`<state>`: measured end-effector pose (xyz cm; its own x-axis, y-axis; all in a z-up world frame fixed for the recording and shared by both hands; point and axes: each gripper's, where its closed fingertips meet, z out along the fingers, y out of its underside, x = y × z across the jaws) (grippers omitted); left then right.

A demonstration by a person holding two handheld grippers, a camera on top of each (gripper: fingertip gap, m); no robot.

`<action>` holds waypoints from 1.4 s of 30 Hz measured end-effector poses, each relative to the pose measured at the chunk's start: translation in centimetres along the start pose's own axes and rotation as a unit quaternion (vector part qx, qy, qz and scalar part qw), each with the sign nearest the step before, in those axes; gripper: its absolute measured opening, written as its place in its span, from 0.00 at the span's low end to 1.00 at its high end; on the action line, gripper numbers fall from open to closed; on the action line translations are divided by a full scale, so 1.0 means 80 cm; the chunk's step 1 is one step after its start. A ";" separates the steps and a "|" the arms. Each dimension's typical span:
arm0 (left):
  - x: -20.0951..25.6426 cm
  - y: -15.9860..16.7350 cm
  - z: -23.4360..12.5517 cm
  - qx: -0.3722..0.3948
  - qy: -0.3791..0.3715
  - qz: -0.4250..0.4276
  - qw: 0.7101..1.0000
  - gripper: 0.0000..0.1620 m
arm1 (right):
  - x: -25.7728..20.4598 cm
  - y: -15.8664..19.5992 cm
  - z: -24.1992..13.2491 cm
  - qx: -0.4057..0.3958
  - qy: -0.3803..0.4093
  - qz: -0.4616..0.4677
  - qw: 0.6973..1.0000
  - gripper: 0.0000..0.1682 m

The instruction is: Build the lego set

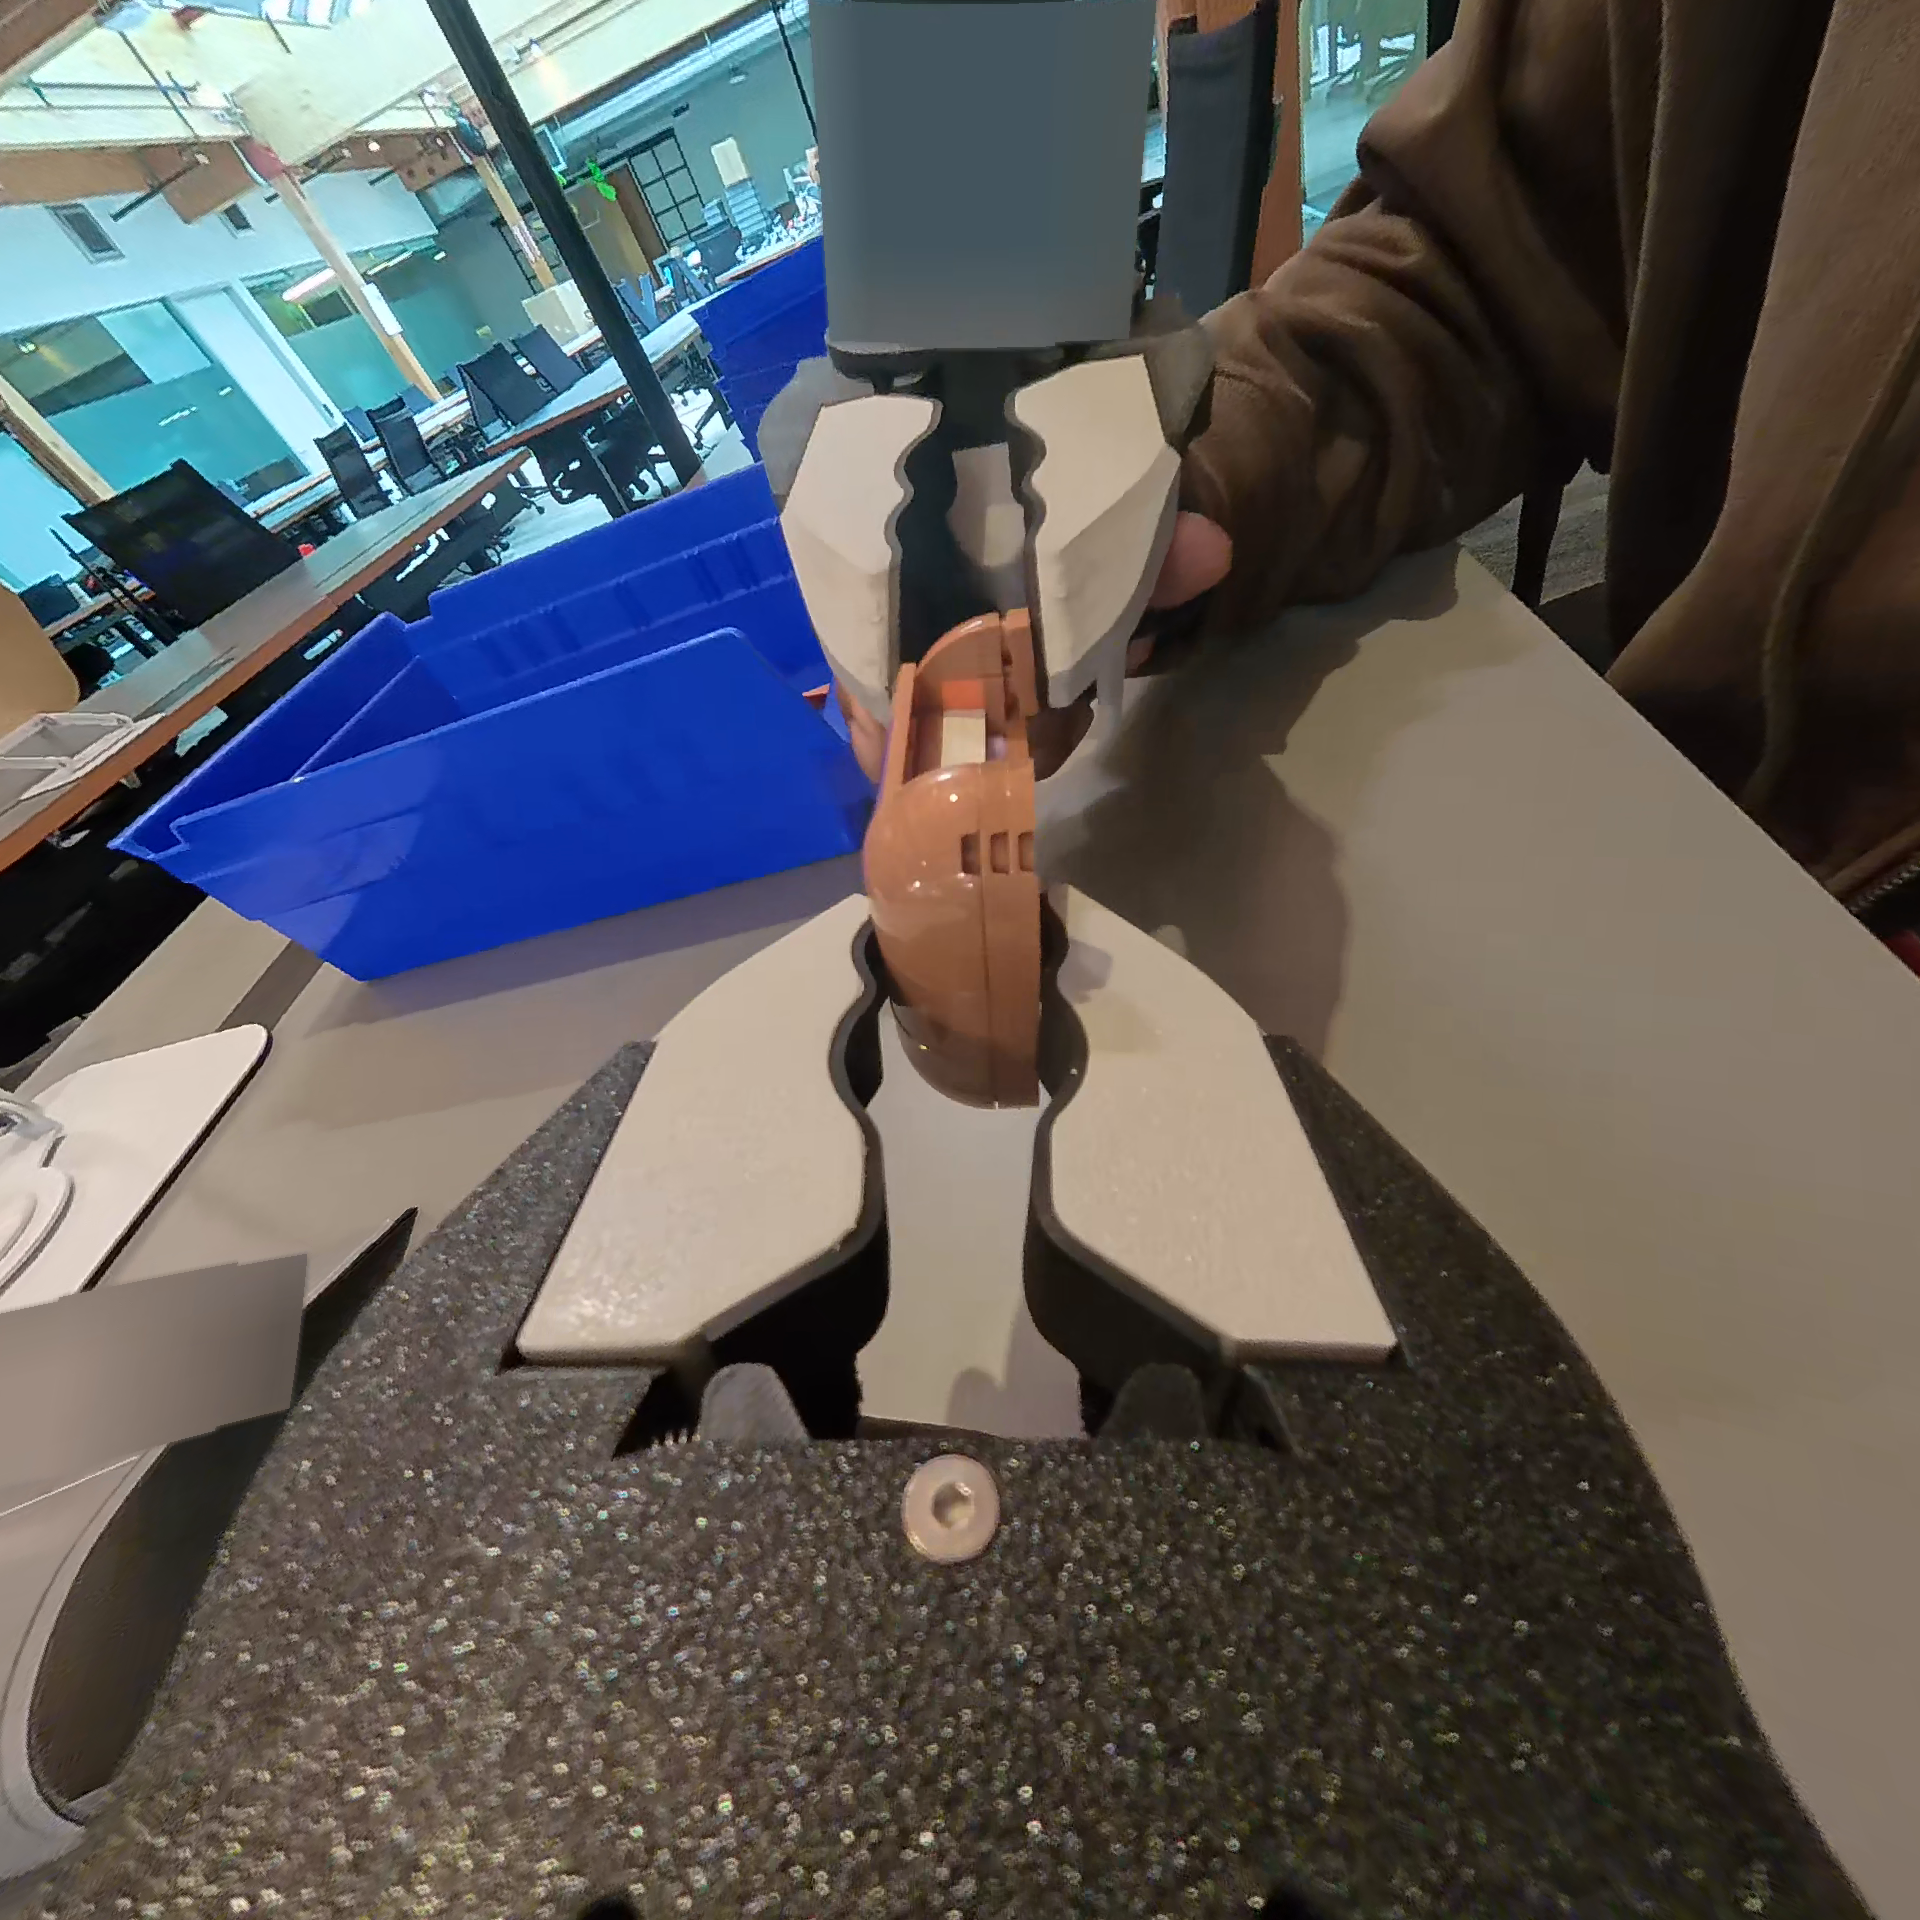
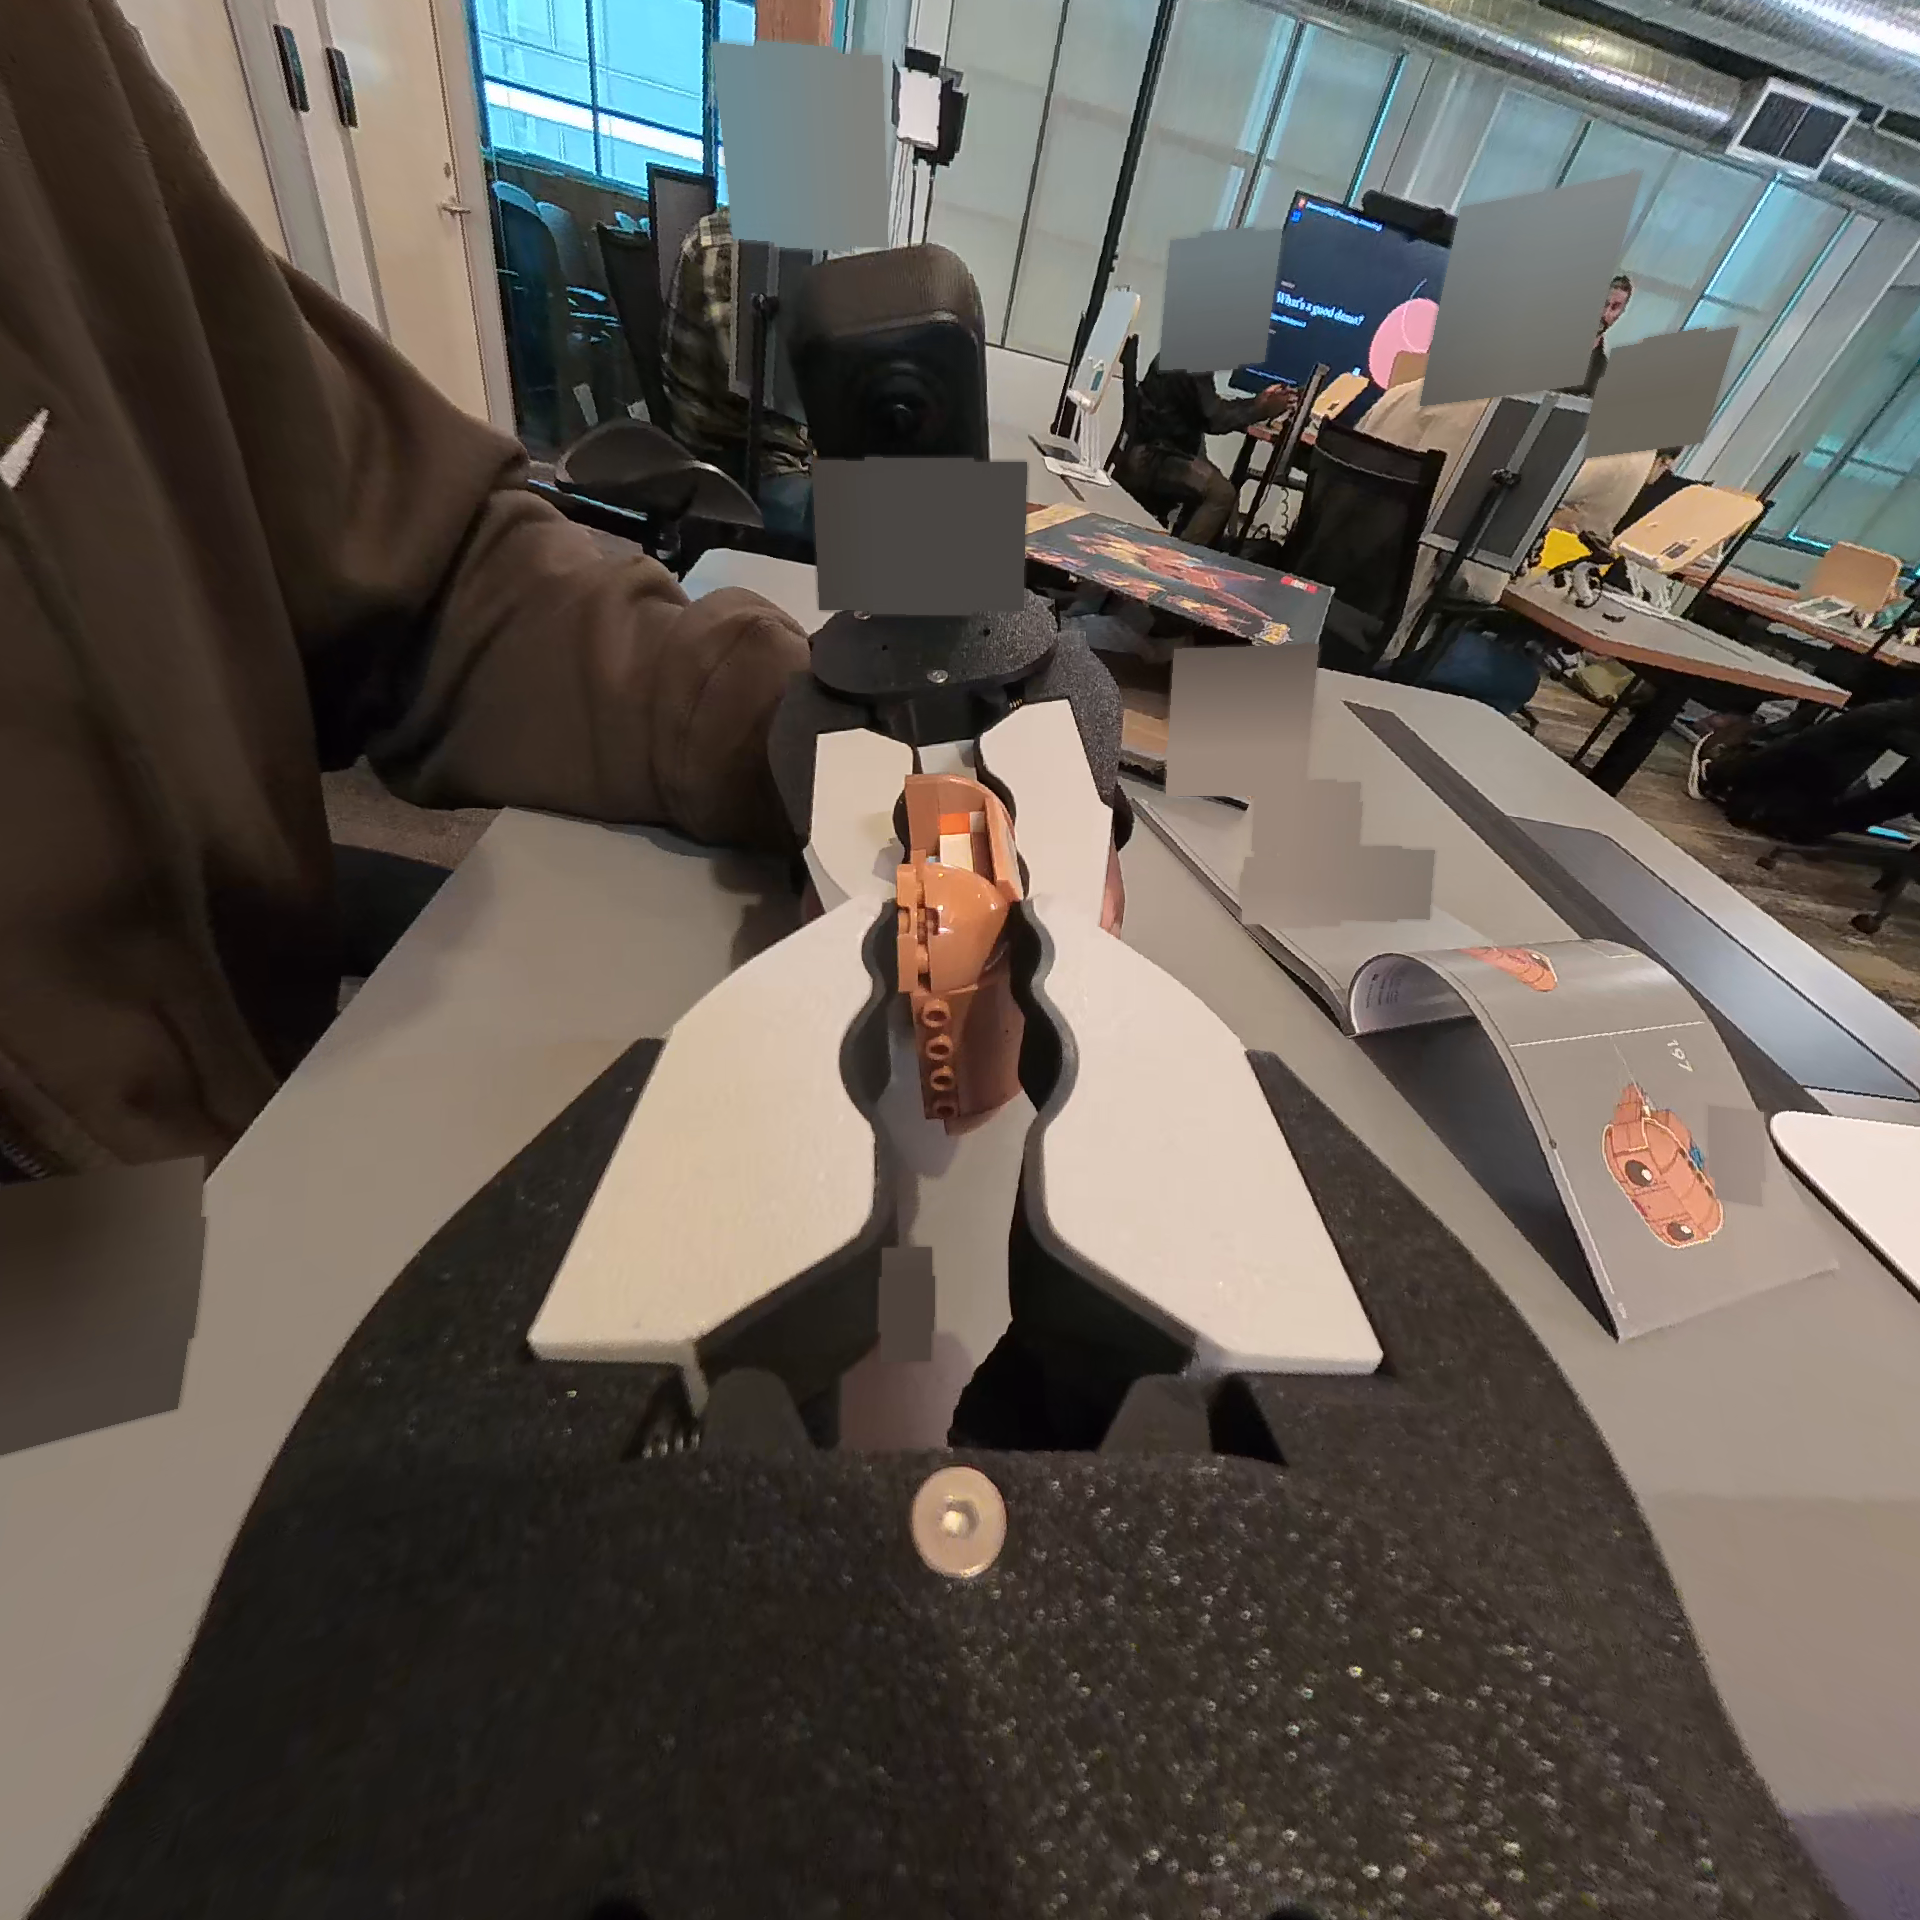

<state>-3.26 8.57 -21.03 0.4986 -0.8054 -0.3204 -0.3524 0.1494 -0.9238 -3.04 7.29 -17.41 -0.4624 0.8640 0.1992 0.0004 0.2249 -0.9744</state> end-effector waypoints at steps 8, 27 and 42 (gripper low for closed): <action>0.002 0.000 0.001 -0.005 -0.001 0.003 1.000 0.16 | -0.002 0.001 -0.001 0.001 -0.001 0.006 1.000 0.12; 0.010 0.006 0.003 -0.015 0.007 0.016 1.000 0.16 | -0.009 0.008 -0.002 -0.015 -0.026 0.003 1.000 0.12; 0.010 0.005 0.008 -0.002 0.001 -0.035 0.999 0.16 | -0.005 0.007 -0.006 0.006 -0.024 0.061 0.998 0.13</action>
<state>-2.48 8.38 -21.79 0.5215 -0.8146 -0.2539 -0.3188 0.0900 -0.9435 -2.45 7.29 -17.97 -0.5019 0.8617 0.0744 0.0480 0.1137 -0.9924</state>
